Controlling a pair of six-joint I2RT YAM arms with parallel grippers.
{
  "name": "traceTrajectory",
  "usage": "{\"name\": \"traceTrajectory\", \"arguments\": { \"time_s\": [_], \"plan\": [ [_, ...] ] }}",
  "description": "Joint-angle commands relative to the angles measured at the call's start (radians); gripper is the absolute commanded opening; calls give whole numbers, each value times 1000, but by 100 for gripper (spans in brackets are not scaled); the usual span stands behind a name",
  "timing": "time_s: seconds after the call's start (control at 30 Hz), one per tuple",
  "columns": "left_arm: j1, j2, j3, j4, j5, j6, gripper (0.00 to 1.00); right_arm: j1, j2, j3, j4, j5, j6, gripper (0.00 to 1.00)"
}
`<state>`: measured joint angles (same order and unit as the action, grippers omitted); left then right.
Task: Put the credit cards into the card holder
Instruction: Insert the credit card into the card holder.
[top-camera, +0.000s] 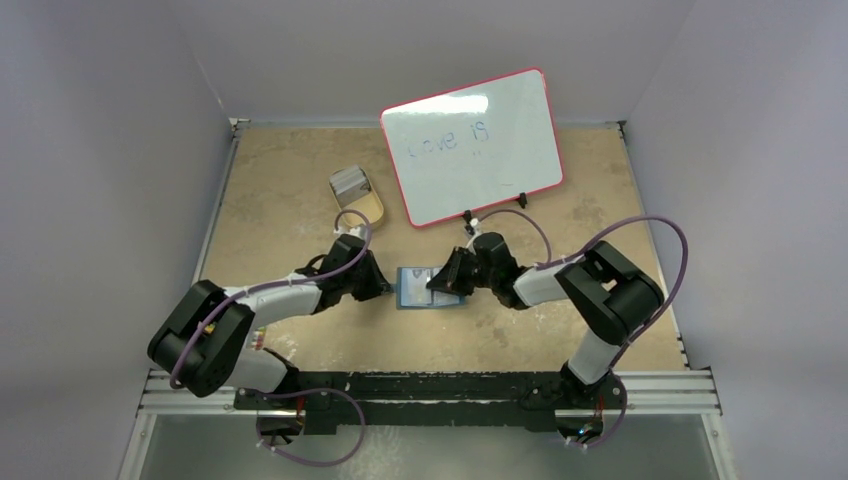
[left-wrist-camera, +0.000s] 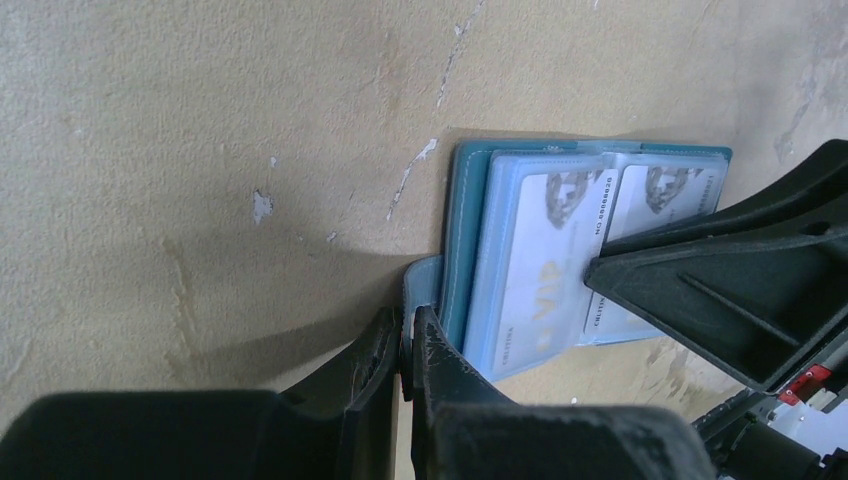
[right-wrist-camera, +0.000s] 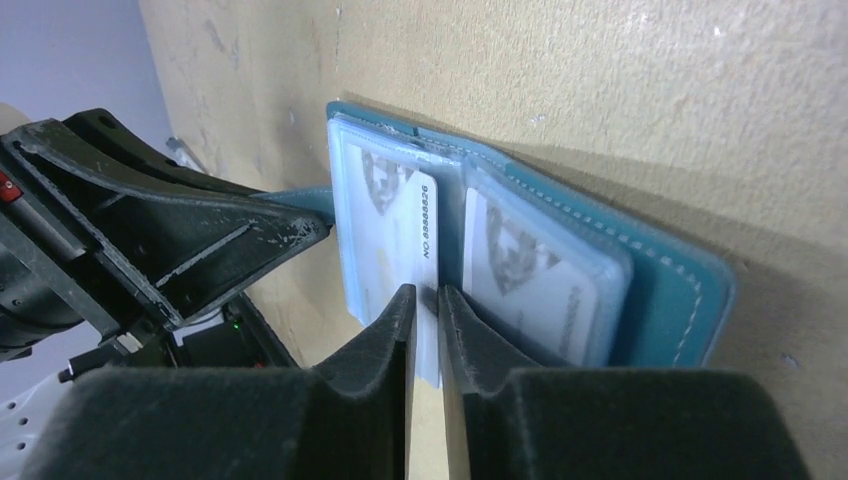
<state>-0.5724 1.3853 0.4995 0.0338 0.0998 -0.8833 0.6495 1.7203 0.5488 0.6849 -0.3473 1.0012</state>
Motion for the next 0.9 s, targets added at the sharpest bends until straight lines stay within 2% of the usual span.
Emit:
{"name": "traceTrajectory", "arguments": {
  "time_s": [0.0,0.2,0.3,0.4,0.57,0.87],
  "plan": [
    [-12,-13,-22,9,-23,-29,0,3,-122,35,-159,85,-68,22],
    [-12,-29,-29,24,-23,-50,0,2,-247,66,-360,186,-141,42],
    [-14,-51,-38,35,-22,-72,0,2,-306,71,-436,270,-145,48],
    [-15,-69,-41,42,-25,-78,7,3,-354,83,-506,310,-150,50],
    [-15,-86,-44,41,-28,-76,12,2,-386,82,-544,324,-157,51],
    [-15,-86,-47,36,-31,-70,12,3,-336,73,-483,293,-163,51]
  ]
}}
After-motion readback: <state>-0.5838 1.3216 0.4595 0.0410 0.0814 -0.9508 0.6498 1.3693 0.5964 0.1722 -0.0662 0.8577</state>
